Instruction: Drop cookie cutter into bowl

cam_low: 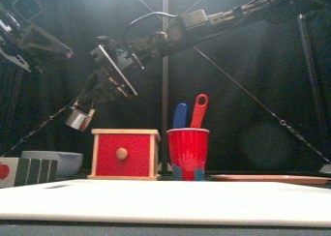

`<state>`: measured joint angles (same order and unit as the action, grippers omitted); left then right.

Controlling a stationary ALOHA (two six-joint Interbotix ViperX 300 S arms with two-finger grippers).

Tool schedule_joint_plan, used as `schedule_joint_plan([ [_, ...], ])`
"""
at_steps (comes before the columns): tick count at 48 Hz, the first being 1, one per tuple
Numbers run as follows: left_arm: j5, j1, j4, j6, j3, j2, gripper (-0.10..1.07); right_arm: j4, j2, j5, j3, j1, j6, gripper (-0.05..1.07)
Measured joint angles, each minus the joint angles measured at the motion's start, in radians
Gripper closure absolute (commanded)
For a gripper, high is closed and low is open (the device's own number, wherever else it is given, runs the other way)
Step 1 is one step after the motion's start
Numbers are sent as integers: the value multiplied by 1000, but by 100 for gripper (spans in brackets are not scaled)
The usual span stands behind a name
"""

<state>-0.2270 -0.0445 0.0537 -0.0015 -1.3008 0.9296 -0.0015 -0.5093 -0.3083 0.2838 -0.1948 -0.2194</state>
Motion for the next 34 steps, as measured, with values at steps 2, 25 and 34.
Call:
schedule_joint_plan([
  [2,0,0,-6,0,2,0,69,-3,-15,-2,25,0,-2,53],
  [25,0,-2,-51,3,12,0,69,-6,-146,-54,178,0,-2,38],
  [34,2,0,-52,3,12,0,69,-6,-173,-54,204,-2,-3,30],
])
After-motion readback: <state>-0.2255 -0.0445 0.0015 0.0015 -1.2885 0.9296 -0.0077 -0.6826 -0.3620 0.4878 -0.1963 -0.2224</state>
